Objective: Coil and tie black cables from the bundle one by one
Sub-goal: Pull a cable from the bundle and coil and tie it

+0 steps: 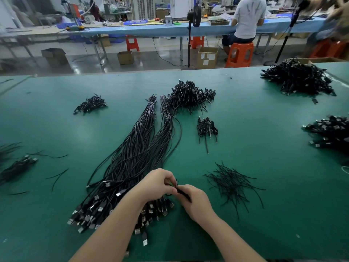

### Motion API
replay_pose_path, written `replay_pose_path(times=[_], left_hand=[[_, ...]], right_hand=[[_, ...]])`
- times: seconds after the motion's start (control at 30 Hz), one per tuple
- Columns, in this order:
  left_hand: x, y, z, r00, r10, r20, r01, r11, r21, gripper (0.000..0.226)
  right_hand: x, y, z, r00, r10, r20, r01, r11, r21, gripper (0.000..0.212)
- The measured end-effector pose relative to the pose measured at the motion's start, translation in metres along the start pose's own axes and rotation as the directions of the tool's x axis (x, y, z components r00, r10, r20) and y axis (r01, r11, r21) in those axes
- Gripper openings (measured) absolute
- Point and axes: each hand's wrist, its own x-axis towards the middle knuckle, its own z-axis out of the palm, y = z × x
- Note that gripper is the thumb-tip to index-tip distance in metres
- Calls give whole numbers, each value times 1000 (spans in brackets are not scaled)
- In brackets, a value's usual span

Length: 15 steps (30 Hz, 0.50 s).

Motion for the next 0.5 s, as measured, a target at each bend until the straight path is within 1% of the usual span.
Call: replay_pose_path(times=[0.1, 0.17, 0.27, 0.37, 0.5], left_hand=[[-1, 1, -1, 1000, 22, -16, -21, 999, 27, 8], [-3, 2, -1, 999, 38, -30, -37, 999, 35, 9], [-3, 3, -2, 998, 30, -51, -27, 998, 59, 6], [-2, 7, -1, 998, 45, -51, -37, 987, 158, 4], [-3, 9, 0, 980, 155, -121, -108, 938, 329, 7]], right_hand=[[0, 0, 0, 1000, 25, -3, -25, 1000, 7, 23], [0, 0, -1, 999, 39, 5, -39, 999, -3, 22], [0, 0, 0, 998, 57, 39, -56, 998, -24, 23], [1, -4, 0, 996, 77, 41, -75, 996, -48, 22], [2, -7, 0, 995, 95, 33, -93, 994, -51, 20]])
